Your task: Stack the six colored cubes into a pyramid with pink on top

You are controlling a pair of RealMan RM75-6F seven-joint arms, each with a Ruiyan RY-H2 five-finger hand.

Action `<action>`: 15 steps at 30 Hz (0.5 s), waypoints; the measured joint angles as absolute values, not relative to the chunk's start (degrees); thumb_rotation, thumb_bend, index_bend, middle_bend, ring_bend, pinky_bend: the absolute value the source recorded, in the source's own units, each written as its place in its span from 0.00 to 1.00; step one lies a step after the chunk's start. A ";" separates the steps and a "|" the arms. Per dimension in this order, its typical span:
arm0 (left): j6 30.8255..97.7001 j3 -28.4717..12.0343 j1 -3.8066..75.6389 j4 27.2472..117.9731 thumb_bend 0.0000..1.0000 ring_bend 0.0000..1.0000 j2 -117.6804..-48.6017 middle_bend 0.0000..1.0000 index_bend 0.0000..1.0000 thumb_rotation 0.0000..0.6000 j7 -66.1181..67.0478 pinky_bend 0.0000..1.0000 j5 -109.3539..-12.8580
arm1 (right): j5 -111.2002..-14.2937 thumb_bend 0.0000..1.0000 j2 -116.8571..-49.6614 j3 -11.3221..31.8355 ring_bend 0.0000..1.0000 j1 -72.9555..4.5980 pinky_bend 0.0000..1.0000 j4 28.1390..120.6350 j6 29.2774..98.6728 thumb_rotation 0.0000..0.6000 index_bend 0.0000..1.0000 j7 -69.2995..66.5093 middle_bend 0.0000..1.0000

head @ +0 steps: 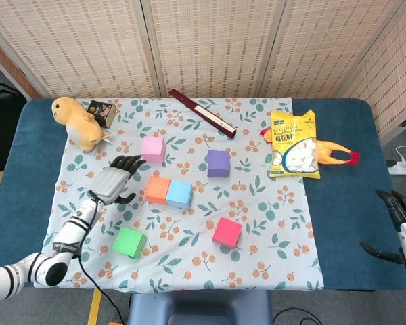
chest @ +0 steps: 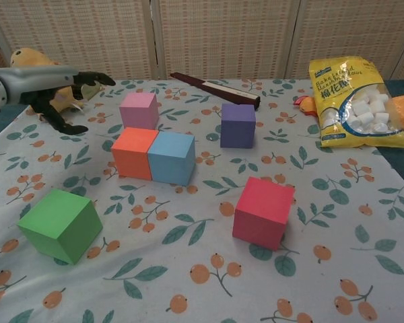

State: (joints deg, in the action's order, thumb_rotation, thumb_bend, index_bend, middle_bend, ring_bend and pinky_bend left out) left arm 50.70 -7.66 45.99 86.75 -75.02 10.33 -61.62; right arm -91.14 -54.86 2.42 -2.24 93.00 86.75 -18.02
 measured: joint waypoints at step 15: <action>61.63 -3.51 33.59 95.16 0.35 0.02 -64.18 0.05 0.13 1.00 5.93 0.08 -67.54 | -101.43 0.00 -57.53 -0.23 0.03 -20.26 0.15 98.10 62.66 1.00 0.00 -17.82 0.09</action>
